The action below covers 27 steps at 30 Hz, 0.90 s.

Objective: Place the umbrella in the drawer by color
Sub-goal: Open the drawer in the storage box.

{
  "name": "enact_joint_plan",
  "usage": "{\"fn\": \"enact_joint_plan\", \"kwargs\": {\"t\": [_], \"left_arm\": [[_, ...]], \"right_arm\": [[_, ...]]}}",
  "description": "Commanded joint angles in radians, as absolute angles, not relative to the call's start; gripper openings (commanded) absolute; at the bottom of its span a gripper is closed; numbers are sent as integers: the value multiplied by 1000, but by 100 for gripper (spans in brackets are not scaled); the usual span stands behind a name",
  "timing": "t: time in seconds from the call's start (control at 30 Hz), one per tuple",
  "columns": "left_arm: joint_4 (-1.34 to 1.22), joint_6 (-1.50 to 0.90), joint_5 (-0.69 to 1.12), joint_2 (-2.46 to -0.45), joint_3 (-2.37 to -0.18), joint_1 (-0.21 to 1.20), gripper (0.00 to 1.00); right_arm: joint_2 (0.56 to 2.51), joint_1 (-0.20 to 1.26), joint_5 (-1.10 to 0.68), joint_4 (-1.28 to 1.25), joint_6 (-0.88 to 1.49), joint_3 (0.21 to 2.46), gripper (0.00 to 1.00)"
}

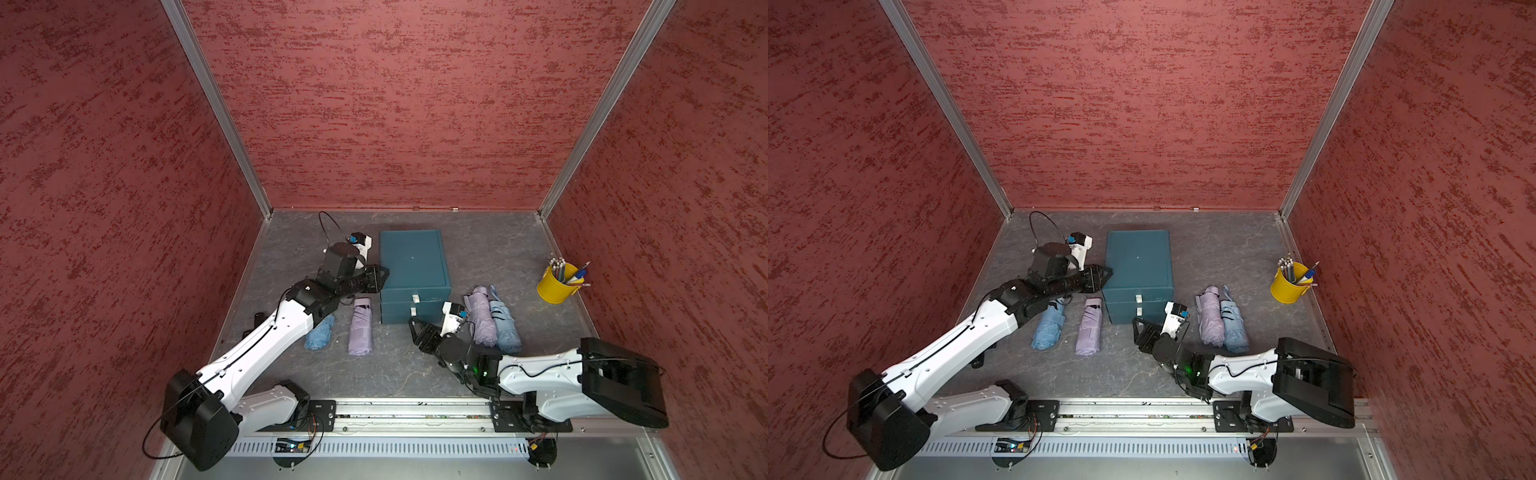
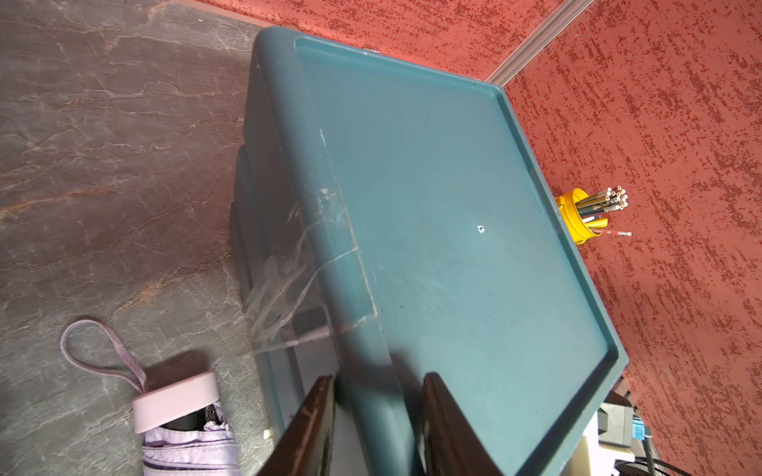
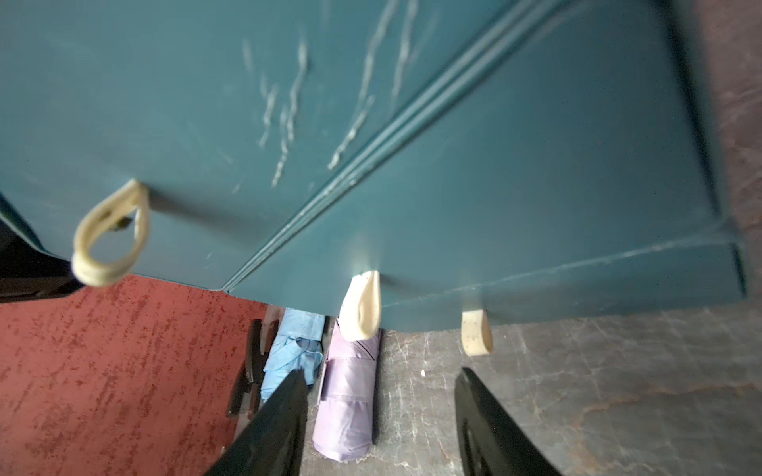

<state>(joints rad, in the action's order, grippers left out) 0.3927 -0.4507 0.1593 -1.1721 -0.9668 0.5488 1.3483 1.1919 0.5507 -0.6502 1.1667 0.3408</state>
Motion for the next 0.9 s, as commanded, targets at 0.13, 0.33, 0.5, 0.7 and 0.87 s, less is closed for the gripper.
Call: {"fn": "enact_joint_plan", "kwargs": {"t": [0.13, 0.33, 0.5, 0.7, 0.87], "left_arm": [[463, -426, 163, -1172, -953, 543, 37], [461, -425, 161, -1169, -948, 543, 37], [458, -425, 163, -1170, -945, 543, 37], [455, -425, 166, -1171, -944, 543, 36], [454, -425, 164, -1169, -939, 544, 36]], "right_arm": [[1353, 1163, 570, -707, 1184, 340, 43], [1369, 1151, 561, -710, 1192, 355, 41], [1378, 1142, 544, -674, 1201, 382, 39], [1394, 1133, 526, -692, 1204, 388, 32], [1404, 1130, 509, -683, 1207, 399, 18]]}}
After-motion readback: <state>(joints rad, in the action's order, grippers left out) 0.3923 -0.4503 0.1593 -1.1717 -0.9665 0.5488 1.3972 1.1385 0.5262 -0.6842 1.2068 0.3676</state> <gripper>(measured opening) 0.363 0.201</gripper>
